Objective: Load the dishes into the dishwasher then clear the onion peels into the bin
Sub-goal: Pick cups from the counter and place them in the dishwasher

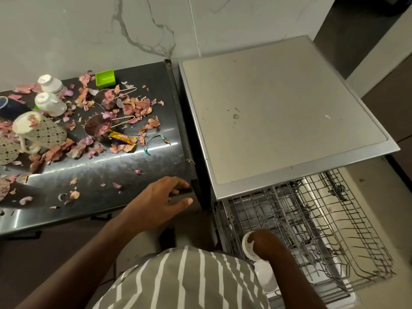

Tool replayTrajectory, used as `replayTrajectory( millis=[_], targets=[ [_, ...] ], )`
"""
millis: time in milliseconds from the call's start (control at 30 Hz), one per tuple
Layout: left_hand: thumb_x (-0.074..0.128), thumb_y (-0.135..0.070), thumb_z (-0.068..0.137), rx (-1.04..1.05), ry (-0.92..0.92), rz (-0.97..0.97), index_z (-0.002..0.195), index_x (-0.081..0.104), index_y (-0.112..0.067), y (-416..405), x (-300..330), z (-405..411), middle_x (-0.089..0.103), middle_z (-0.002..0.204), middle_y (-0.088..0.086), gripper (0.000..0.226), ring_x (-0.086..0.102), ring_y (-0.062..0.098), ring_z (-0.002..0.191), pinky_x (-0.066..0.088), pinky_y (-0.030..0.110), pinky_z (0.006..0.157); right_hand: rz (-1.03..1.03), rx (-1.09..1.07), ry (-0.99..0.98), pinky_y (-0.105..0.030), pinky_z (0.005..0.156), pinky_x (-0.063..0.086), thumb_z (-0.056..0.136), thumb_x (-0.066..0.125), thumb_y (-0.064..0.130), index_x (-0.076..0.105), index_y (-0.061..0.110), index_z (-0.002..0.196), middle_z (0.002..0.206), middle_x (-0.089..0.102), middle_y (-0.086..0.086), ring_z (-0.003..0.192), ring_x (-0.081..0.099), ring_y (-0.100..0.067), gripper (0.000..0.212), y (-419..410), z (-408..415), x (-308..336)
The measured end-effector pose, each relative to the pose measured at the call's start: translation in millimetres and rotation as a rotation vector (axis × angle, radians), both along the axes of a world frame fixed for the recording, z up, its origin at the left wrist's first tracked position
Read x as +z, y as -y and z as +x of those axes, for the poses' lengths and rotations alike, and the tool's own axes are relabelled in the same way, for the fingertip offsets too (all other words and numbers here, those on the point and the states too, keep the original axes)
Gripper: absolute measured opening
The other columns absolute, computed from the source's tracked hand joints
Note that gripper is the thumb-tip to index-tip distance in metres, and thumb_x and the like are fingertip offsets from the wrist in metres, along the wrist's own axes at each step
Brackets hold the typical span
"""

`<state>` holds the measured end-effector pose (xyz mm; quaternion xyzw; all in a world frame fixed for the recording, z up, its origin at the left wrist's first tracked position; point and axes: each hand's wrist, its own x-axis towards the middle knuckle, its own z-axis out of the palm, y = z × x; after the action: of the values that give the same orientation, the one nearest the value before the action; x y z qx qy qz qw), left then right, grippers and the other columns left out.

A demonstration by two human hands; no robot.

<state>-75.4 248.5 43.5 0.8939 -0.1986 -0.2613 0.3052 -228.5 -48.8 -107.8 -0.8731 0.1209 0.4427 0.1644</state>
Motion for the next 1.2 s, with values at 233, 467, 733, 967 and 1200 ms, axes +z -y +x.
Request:
replayTrajectory(
  millis=[233,467,733,967,1200],
  targets=[
    [0.072,-0.047,0.093,0.010,0.006,-0.067,0.131,0.060,-0.033,-19,1,14,0.060,0.127,-0.015,0.042,0.062,0.002,0.116,0.057,0.030,0.098,0.070,0.038,0.173,-0.037,0.101,0.055,0.101,0.058,0.016,0.074,0.031,0.125,0.132,0.071,-0.002,0.115,0.068,-0.021,0.033,-38,61,76],
    [0.072,-0.052,0.092,0.078,0.024,-0.099,0.131,0.061,-0.033,-61,-4,25,0.063,0.123,-0.017,0.045,0.063,-0.002,0.113,0.058,0.027,0.095,0.185,0.124,0.381,-0.035,0.092,0.057,0.098,0.062,0.034,0.075,0.033,0.119,0.114,0.075,0.008,0.098,0.069,-0.011,0.025,-97,118,152],
    [0.070,-0.058,0.088,0.345,0.091,-0.109,0.126,0.063,-0.032,-149,-2,37,0.062,0.113,-0.018,0.047,0.065,0.000,0.103,0.058,0.029,0.092,0.298,0.271,0.593,-0.032,0.104,0.049,0.098,0.066,0.042,0.063,0.031,0.139,0.125,0.066,0.014,0.119,0.061,-0.007,0.043,-181,189,186],
    [0.073,-0.049,0.092,0.676,0.231,-0.089,0.129,0.061,-0.032,-232,-2,55,0.062,0.122,-0.015,0.042,0.062,0.005,0.114,0.056,0.034,0.099,0.385,0.347,0.552,-0.022,0.103,0.048,0.098,0.068,0.044,0.063,0.038,0.138,0.125,0.062,0.024,0.116,0.058,0.006,0.041,-234,216,193],
    [0.079,-0.033,0.089,0.813,0.403,-0.042,0.144,0.046,-0.022,-289,14,104,0.053,0.139,0.002,0.065,0.053,0.017,0.127,0.050,0.039,0.109,0.454,0.333,0.556,-0.014,0.096,0.048,0.099,0.067,0.041,0.061,0.039,0.139,0.129,0.061,0.025,0.115,0.058,0.008,0.040,-277,234,197]
  ],
)
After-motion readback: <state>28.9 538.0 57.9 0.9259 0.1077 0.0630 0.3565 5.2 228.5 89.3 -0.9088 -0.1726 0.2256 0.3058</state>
